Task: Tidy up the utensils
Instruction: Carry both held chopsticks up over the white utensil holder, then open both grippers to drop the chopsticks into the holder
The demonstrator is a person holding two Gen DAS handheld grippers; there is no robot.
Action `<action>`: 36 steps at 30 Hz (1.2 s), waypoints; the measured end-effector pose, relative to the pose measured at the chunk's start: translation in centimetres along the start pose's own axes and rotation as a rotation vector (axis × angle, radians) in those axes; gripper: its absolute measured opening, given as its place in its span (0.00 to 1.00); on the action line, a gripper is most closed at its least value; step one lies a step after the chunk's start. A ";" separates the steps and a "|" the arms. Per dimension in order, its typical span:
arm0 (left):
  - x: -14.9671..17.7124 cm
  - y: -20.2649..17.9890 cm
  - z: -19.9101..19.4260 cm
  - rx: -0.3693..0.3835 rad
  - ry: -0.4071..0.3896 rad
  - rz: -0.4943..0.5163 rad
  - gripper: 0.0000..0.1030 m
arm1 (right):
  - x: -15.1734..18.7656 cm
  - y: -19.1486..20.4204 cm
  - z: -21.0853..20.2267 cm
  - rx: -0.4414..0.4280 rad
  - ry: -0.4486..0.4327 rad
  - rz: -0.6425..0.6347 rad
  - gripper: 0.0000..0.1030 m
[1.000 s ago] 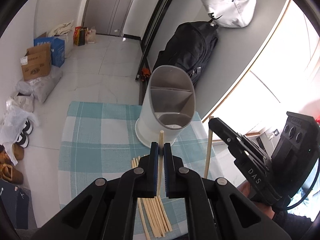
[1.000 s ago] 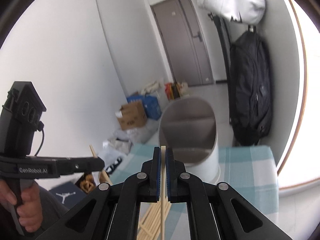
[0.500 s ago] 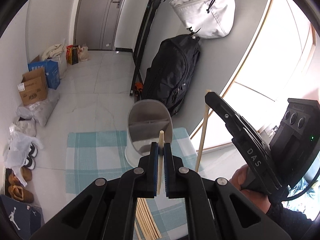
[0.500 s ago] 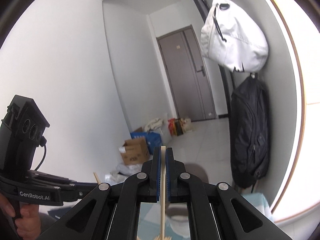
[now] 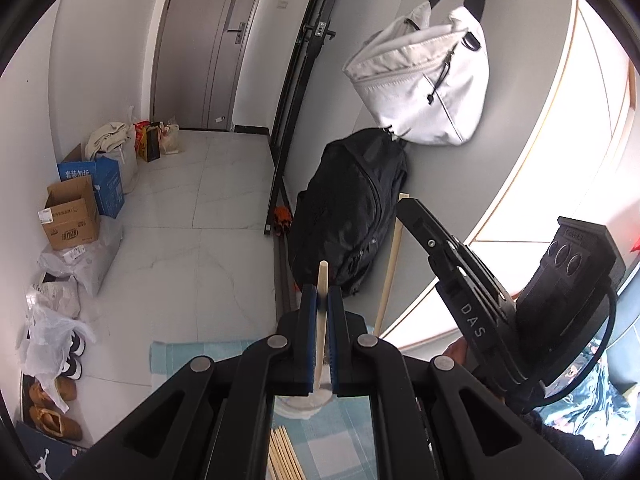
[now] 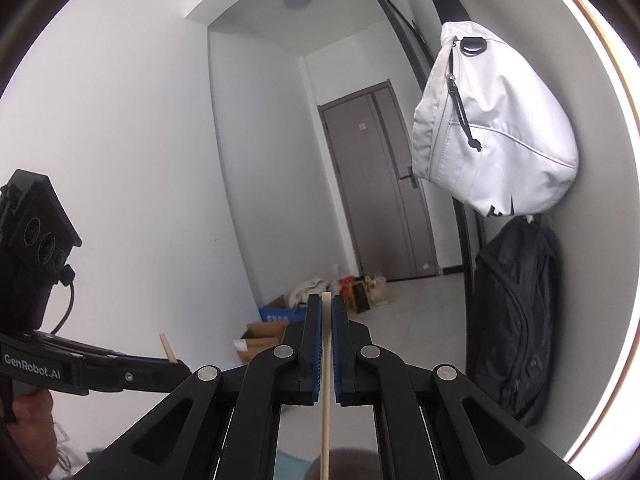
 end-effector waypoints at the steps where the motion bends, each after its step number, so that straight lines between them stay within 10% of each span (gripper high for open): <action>1: -0.3 0.2 0.3 0.002 -0.001 -0.001 0.01 | -0.3 -0.3 0.8 0.007 -0.005 -0.003 0.04; 15: -1.3 3.1 6.4 0.003 0.075 -0.029 0.01 | 2.7 -1.6 7.9 0.059 -0.009 -0.069 0.03; 32: 0.2 3.5 7.8 0.071 0.105 -0.026 0.01 | 6.2 -2.4 6.6 -0.057 0.118 -0.044 0.06; 36: 0.6 3.9 8.5 0.100 0.162 -0.055 0.22 | 7.1 -1.9 5.2 -0.086 0.162 -0.036 0.15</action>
Point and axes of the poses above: each gripper's, at about its wrist camera, not at the fingertips, and z roughly the way its jaws point, y to its left, x to its underside, the point moved 3 cm from there along z, roughly the way its jaws point, and after that the axes turned 8 degrees about y, right-handed, at the moved point
